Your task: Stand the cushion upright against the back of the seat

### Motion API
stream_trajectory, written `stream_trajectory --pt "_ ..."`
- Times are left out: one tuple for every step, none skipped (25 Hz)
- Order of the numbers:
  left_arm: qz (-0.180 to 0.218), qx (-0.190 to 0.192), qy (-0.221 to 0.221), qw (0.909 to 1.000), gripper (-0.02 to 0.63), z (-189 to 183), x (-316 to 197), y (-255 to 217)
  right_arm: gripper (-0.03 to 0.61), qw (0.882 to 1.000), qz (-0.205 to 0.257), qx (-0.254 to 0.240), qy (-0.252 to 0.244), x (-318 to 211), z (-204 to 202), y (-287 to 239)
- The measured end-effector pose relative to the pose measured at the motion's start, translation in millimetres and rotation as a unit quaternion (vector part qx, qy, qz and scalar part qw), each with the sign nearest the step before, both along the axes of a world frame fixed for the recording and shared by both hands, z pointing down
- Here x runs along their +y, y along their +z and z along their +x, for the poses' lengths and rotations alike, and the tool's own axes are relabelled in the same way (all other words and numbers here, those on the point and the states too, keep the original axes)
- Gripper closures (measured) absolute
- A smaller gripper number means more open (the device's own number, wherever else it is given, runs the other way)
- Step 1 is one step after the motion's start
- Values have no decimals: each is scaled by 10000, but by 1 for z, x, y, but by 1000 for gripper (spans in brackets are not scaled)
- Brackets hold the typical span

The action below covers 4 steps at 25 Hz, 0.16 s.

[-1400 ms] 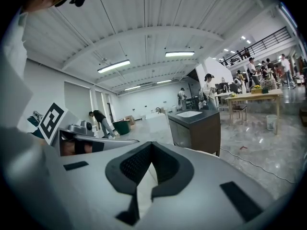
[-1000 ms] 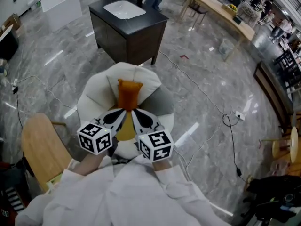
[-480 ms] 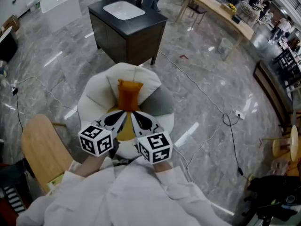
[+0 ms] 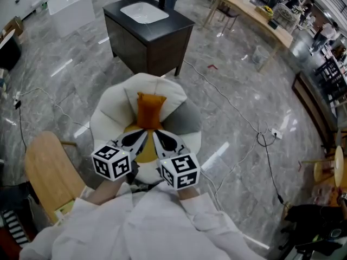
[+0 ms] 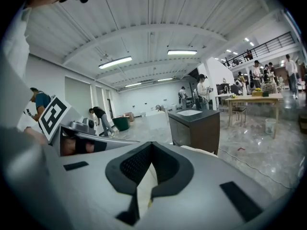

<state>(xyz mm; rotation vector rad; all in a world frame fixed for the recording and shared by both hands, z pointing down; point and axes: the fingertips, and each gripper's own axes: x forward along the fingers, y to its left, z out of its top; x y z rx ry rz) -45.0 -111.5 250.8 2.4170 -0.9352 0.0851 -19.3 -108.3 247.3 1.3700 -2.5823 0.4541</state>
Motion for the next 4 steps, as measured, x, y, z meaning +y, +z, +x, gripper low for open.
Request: stream_trajectory --pt "-15 12 9 10000 606 0 1 0 566 10000 19 44 -4 0 0 0" --pt "-18 12 16 10000 606 0 1 0 566 10000 28 70 -9 1 -1 0" --pt "-14 3 22 10000 606 0 2 1 566 10000 30 84 -15 1 -1 1" --pt "-9 -8 28 10000 606 -1 3 1 566 9999 29 95 -21 2 -2 1"
